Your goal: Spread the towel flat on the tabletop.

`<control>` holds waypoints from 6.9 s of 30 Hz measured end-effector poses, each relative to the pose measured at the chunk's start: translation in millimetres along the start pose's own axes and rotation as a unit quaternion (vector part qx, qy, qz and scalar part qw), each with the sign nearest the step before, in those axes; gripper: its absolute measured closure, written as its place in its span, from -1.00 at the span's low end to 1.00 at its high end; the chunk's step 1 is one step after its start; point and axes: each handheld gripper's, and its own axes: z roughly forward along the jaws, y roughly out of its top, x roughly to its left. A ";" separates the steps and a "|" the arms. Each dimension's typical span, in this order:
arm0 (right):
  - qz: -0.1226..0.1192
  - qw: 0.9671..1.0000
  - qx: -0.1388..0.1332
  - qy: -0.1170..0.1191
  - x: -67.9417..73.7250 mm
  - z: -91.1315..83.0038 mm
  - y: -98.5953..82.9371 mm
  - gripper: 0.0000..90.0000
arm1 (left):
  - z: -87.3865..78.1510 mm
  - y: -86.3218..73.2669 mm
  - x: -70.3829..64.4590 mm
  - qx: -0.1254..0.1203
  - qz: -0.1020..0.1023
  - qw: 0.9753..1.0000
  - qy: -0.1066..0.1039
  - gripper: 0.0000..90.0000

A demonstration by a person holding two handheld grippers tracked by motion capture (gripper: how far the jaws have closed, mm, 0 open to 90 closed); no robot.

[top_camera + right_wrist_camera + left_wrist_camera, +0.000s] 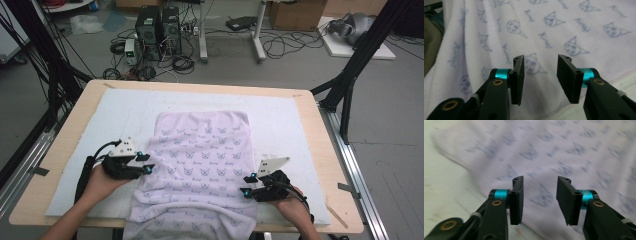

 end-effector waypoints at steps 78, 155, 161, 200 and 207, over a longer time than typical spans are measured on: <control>-0.034 0.999 -0.035 -0.015 26.9 3.2 5.2 0.14 | -18.2 -33.0 -30.1 -0.019 0.038 0.999 -0.021 0.28; -0.087 0.990 -0.022 0.110 55.4 -3.0 -9.5 0.78 | -49.1 -55.0 -73.2 0.006 0.103 0.987 -0.125 0.62; -0.074 0.995 0.008 0.065 40.1 8.0 -10.8 0.57 | -32.4 -51.6 -70.4 0.024 0.119 0.988 -0.091 0.64; 0.046 0.995 -0.089 -0.029 -37.1 2.9 15.2 -0.26 | 3.5 -10.2 11.8 -0.059 -0.006 0.998 0.028 -0.05; 0.050 0.994 -0.089 -0.045 -47.7 10.3 20.5 -0.30 | 5.6 -9.2 21.4 -0.069 -0.021 0.997 0.040 -0.06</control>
